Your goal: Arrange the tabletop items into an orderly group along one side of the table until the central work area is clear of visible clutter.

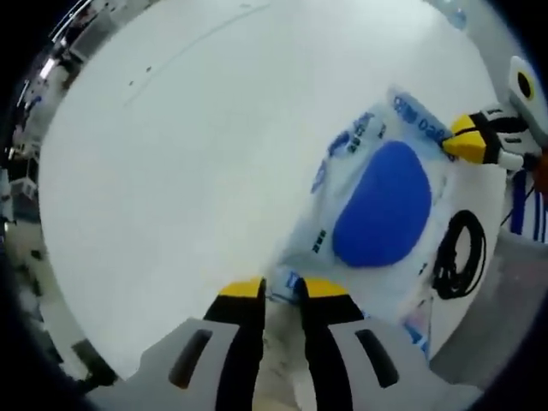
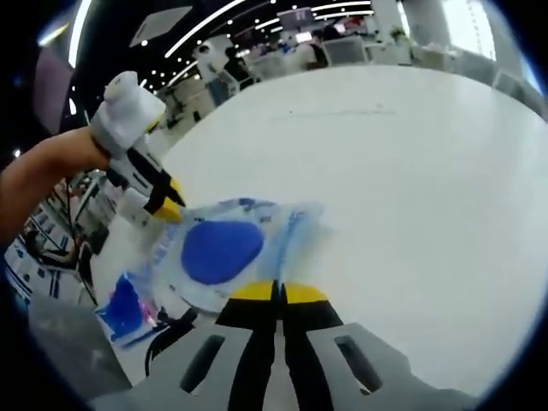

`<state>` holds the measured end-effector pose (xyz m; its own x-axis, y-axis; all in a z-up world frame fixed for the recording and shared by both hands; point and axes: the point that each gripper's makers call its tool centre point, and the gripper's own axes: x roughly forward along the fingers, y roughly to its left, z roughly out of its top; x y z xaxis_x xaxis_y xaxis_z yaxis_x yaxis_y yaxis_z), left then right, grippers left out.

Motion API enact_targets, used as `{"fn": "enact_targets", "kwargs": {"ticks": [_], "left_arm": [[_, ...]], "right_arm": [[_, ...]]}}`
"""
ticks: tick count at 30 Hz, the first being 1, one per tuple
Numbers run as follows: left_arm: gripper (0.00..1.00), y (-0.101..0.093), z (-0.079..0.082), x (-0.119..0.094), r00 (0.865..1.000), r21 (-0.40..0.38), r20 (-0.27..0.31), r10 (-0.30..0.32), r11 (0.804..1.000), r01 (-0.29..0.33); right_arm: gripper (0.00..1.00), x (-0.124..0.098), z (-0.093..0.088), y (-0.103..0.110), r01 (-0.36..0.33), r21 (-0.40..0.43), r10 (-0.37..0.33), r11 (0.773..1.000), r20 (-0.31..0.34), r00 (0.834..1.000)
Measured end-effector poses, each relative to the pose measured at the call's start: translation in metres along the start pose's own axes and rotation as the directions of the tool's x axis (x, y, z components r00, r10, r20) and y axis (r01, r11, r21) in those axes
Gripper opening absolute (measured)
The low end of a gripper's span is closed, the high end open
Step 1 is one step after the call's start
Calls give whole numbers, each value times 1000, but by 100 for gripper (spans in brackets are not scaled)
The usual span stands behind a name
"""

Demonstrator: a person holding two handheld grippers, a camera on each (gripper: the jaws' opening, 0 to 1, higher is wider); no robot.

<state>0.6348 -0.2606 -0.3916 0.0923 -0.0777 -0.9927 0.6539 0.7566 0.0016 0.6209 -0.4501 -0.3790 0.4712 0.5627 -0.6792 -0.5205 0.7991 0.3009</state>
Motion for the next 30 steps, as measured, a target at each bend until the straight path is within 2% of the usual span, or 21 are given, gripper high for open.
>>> {"fn": "enact_targets", "kwargs": {"ticks": [1,4,16,30], "left_arm": [[5,3,2,-1,1000,35,7,17,999,-17],[3,1,2,0,1000,76,-8,23,997,-22],[0,6,4,-3,999,78,9,32,996,-33],[0,13,22,-24,996,89,65,57,994,-63]], "right_arm": [[2,0,0,0,-1,1,1,1000,1,1000],[2,1,0,1,0,-3,0,1000,0,1000],[2,1,1,1,-9,23,9,1000,9,1000],[1,-8,13,3,-22,68,18,997,61,998]]}}
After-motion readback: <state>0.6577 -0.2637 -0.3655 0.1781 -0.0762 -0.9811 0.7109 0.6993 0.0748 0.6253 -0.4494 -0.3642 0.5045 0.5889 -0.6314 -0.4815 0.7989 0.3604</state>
